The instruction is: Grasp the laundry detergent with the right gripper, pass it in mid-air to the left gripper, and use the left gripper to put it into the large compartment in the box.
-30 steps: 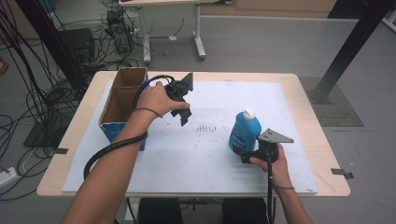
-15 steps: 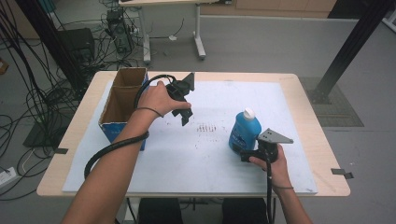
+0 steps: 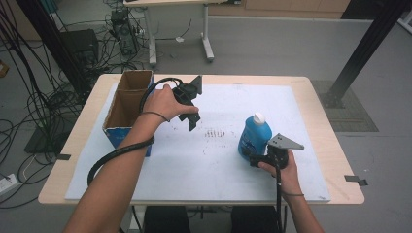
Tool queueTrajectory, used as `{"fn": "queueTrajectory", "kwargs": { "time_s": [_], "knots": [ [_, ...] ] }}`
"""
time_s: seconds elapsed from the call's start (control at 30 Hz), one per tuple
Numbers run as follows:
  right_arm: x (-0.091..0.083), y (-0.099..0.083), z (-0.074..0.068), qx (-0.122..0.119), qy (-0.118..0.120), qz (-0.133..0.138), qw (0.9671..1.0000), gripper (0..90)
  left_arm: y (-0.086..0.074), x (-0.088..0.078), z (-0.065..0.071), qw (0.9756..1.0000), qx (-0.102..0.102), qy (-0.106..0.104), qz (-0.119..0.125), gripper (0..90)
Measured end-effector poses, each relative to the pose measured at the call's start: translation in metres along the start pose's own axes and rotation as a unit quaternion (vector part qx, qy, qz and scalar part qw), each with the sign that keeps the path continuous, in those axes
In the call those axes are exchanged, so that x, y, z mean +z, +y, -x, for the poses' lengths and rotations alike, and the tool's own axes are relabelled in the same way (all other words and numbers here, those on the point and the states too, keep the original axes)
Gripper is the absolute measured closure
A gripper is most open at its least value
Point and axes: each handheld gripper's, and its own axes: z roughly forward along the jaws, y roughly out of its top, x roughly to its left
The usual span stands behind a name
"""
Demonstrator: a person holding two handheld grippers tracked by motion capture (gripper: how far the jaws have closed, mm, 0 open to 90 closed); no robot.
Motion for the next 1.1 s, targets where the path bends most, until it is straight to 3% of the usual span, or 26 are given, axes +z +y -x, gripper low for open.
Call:
{"fn": "queueTrajectory", "kwargs": {
  "time_s": [0.8, 1.1],
  "knots": [
    [-0.0001, -0.0016, 0.0007, -0.008, 0.003, 0.003, 1.0000, 38.3, -0.0009, 0.0031, -0.0032, 1.0000, -0.005, -0.002, -0.003, 7.3],
    [-0.0003, -0.0023, 0.0003, -0.013, 0.002, 0.005, 0.9999, 39.7, -0.0003, 0.0036, -0.0013, 1.0000, -0.004, -0.002, -0.003, 7.4]
  ]
}}
